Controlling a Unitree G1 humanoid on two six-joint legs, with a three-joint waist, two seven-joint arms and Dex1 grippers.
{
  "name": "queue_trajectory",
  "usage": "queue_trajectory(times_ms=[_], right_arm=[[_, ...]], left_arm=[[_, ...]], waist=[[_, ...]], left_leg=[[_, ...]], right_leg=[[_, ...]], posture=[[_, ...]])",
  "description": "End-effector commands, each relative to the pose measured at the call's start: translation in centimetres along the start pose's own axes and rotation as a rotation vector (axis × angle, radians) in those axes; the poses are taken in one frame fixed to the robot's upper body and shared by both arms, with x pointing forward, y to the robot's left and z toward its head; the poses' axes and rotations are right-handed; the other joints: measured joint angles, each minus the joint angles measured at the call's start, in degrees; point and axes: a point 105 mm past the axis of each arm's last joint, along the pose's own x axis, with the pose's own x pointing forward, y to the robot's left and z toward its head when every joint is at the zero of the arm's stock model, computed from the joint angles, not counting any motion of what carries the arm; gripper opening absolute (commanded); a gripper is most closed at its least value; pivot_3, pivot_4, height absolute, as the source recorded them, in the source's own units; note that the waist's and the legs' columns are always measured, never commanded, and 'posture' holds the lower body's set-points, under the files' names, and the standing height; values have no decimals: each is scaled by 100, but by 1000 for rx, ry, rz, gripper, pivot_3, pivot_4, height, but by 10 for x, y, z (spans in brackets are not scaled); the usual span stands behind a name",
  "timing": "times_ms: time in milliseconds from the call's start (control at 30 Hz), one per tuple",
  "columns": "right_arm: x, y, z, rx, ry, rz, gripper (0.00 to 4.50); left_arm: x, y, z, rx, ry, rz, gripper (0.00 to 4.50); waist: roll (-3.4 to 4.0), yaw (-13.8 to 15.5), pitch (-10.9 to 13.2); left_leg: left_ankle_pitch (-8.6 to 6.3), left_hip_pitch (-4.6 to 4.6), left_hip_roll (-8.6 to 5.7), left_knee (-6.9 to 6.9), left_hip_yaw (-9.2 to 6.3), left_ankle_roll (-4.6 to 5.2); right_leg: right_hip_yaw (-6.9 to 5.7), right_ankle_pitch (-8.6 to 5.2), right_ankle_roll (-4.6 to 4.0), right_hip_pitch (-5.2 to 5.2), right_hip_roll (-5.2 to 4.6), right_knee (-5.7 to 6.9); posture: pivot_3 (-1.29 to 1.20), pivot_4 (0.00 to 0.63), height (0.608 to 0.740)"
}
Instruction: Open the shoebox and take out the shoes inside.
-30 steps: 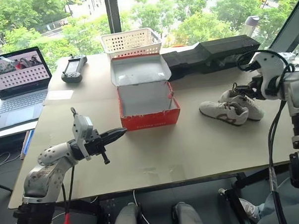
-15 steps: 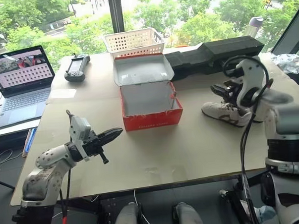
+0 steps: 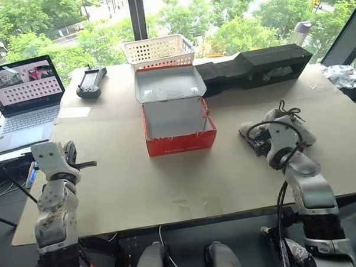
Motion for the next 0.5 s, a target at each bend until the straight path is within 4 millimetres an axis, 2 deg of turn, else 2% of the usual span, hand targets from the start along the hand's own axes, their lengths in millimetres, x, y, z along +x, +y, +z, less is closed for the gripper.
queue_trajectory(times_ms=[33,100,333,500], right_arm=[[-4,-6,7,-9,-62,-37,2876],[-4,-8,3,12,-60,-60,2876],[-2,-22,-6,19,-48,-138,2876],[-2,-22,-7,29,-56,-153,2876]], left_arm=[[-1,10,0,2,-29,93,0],[0,10,-5,-45,-20,100,0],[2,-2,-4,-83,-50,31,0],[2,-6,-2,-86,-69,13,0]], waist=[[0,14,-1],[-1,14,-2],[-2,13,-2],[-2,12,-2]], left_leg=[[-8,0,3,1,-1,-14],[-23,1,4,2,-1,-39],[-21,0,4,2,0,-34],[-20,0,4,2,1,-33]], right_leg=[[-2,-2,-2,-1,2,-1],[-2,-10,-16,0,1,0],[-1,-2,-16,-1,1,0],[0,-1,-14,-1,1,0]], posture=[[0,150,732],[0,150,732],[0,150,732],[0,150,732]])
